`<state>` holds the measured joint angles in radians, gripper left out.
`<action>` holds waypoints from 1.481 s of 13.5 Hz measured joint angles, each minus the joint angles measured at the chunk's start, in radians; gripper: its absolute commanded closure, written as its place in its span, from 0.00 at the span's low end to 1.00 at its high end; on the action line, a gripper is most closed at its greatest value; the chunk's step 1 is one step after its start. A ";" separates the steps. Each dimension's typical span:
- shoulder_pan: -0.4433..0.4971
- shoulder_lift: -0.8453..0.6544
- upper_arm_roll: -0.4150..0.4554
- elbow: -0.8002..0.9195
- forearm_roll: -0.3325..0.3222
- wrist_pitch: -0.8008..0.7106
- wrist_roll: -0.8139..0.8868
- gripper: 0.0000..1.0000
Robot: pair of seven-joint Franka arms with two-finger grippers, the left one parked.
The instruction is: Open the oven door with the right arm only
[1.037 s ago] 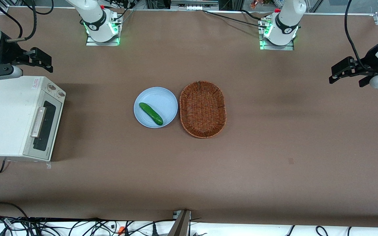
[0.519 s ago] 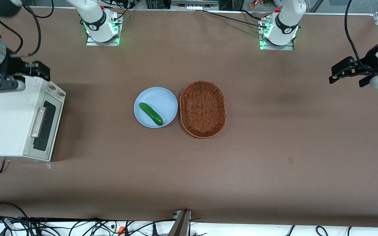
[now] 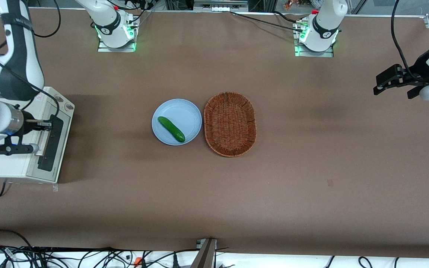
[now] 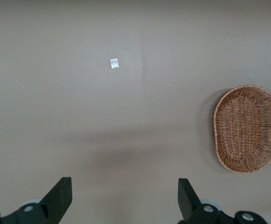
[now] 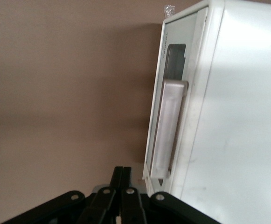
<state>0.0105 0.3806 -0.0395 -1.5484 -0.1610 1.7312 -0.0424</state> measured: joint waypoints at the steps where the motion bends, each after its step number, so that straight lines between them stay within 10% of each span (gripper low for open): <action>1: -0.007 0.019 0.000 0.001 -0.008 0.025 0.000 1.00; 20: -0.060 0.102 0.016 0.002 -0.040 0.108 0.057 1.00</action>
<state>-0.0499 0.4822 -0.0232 -1.5461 -0.2009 1.8392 0.0147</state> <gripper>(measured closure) 0.991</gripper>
